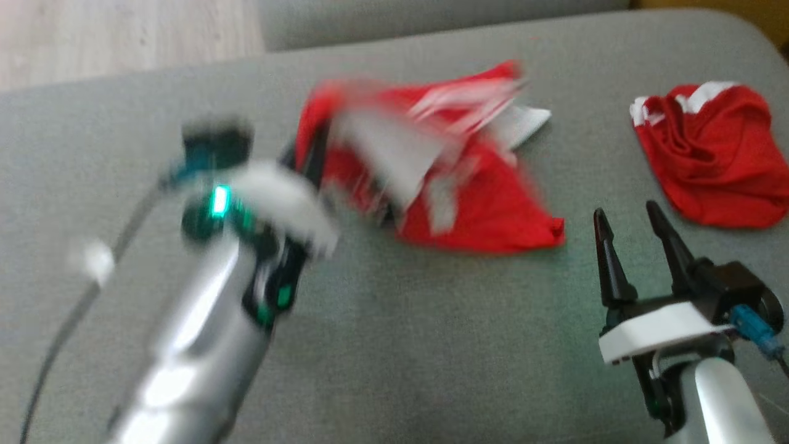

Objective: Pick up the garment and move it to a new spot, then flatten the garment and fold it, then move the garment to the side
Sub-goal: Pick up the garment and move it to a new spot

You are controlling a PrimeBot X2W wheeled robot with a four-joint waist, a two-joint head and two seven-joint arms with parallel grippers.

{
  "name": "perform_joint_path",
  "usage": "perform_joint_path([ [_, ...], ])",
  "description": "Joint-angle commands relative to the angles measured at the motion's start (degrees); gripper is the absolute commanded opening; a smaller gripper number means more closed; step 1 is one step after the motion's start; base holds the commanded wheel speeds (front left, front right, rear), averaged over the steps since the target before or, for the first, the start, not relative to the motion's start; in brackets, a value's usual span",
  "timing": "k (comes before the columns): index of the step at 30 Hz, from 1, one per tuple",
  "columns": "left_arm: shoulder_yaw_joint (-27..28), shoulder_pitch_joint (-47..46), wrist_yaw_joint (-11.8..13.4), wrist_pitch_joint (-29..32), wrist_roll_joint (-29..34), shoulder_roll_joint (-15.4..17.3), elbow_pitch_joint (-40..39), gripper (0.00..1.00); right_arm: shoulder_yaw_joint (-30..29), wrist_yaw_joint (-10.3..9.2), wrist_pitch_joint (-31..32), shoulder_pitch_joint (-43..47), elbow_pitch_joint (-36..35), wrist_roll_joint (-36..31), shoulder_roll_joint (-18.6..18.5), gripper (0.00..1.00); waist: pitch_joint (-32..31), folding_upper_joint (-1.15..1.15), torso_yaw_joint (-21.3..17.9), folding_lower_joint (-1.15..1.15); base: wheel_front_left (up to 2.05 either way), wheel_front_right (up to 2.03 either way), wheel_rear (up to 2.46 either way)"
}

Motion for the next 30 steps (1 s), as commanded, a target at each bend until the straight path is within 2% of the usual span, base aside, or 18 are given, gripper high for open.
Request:
perform_joint_path([
  [1,2.66,-0.44,0.37,-2.03,-0.20,1.97,-0.12,0.00,1.55,0.37,-0.76,-2.95,-1.76,0.17,-0.16,1.00,2.68,0.00,-0.81,-0.01,0.00,0.00,0.00],
  [2,2.88,1.22,0.52,-3.42,0.06,2.45,1.59,0.09,1.62,0.37,-0.84,-3.33,-1.69,0.11,-0.16,1.00,3.47,0.00,-1.00,-0.01,0.00,0.00,0.00],
  [5,3.00,3.92,0.60,-9.07,2.70,4.36,6.03,0.90,1.61,0.37,-1.06,-4.26,-1.49,-0.28,-0.16,1.00,5.34,0.00,-1.43,-0.01,0.00,0.00,0.00],
  [6,3.07,4.51,0.35,-10.19,2.85,4.48,7.35,1.00,1.43,0.37,-1.12,-4.42,-1.37,-0.47,-0.16,1.00,5.72,0.00,-1.42,-0.01,0.00,0.00,0.00],
  [12,2.17,4.95,-1.52,-15.11,4.63,4.83,11.93,1.00,0.27,0.37,-1.18,-4.36,-0.63,-1.41,-0.16,1.00,5.55,0.00,-0.24,-0.01,0.00,0.00,0.00],
  [19,0.63,5.59,-2.79,-21.13,7.35,4.88,11.96,1.00,-0.07,0.37,-0.87,-3.92,-0.09,-2.26,-0.16,1.00,1.01,0.00,2.11,-0.01,0.00,0.00,0.00],
  [24,0.13,10.24,-2.18,-22.99,8.04,5.86,9.14,1.00,-0.25,0.37,-0.50,-2.35,0.42,-2.76,-0.16,1.00,-4.10,0.00,3.79,-0.01,0.00,0.00,0.00],
  [30,0.54,18.26,0.46,-24.17,8.02,7.05,4.03,1.00,-0.46,0.37,-0.14,0.85,0.52,-2.52,-0.16,1.00,-8.73,0.00,5.39,-0.01,0.00,0.00,0.00],
])
